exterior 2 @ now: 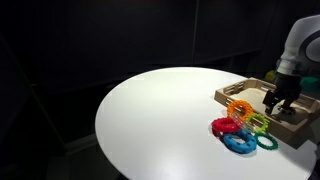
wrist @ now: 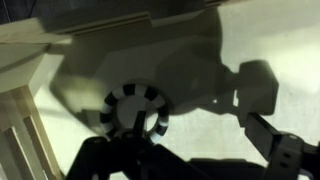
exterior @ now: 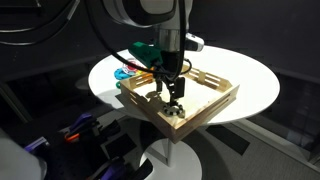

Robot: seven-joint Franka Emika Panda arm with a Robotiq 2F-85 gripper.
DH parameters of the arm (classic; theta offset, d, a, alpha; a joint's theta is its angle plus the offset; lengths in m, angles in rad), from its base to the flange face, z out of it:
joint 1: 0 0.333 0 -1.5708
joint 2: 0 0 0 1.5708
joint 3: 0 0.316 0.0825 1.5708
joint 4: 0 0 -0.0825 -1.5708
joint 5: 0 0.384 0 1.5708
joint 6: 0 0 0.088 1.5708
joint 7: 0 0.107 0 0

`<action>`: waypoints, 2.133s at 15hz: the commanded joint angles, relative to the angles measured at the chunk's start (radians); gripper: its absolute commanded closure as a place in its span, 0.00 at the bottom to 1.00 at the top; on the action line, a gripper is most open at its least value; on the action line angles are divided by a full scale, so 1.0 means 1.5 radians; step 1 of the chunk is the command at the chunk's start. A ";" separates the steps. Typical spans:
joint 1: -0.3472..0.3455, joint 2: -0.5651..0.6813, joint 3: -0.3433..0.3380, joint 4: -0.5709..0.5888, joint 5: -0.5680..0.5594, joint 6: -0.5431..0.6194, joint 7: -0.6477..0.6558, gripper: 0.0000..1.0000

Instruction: Remove the striped ring from the cart and put it on the counter

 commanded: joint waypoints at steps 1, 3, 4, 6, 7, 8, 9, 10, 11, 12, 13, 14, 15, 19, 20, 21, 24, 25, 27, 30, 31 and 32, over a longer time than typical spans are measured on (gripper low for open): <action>0.004 0.002 0.000 0.000 0.031 0.010 -0.012 0.00; 0.004 0.003 0.000 0.000 0.045 0.009 -0.015 0.00; 0.004 0.003 0.000 0.001 0.051 0.009 -0.016 0.00; 0.004 0.003 0.000 0.001 0.056 0.010 -0.015 0.01; 0.004 0.004 -0.001 0.001 0.057 0.009 -0.015 0.02; 0.004 0.004 -0.001 0.001 0.058 0.009 -0.015 0.02; 0.004 0.005 -0.001 0.001 0.058 0.010 -0.015 0.03; 0.004 0.005 -0.001 0.001 0.059 0.010 -0.016 0.09; 0.004 0.005 -0.001 0.001 0.060 0.010 -0.016 0.14; 0.004 0.004 -0.001 0.001 0.060 0.009 -0.017 0.25; 0.004 0.002 -0.001 0.001 0.061 0.009 -0.017 0.31; 0.004 -0.001 -0.001 0.001 0.061 0.008 -0.017 0.34; 0.003 -0.004 -0.001 0.001 0.063 0.007 -0.019 0.44; 0.003 -0.014 -0.002 -0.001 0.070 0.006 -0.022 0.77; 0.003 -0.017 -0.002 -0.002 0.072 0.005 -0.022 0.85; 0.003 -0.020 -0.002 -0.002 0.073 0.004 -0.022 0.94; 0.006 -0.031 0.000 -0.002 0.068 -0.003 -0.018 0.96; 0.007 -0.037 0.001 -0.003 0.063 -0.007 -0.014 0.95; 0.011 -0.051 0.004 -0.002 0.055 -0.020 -0.006 0.95; 0.020 -0.079 0.012 -0.001 0.038 -0.044 0.012 0.95; 0.023 -0.088 0.016 -0.001 0.036 -0.053 0.013 0.95; 0.026 -0.100 0.021 0.000 0.035 -0.064 0.014 0.95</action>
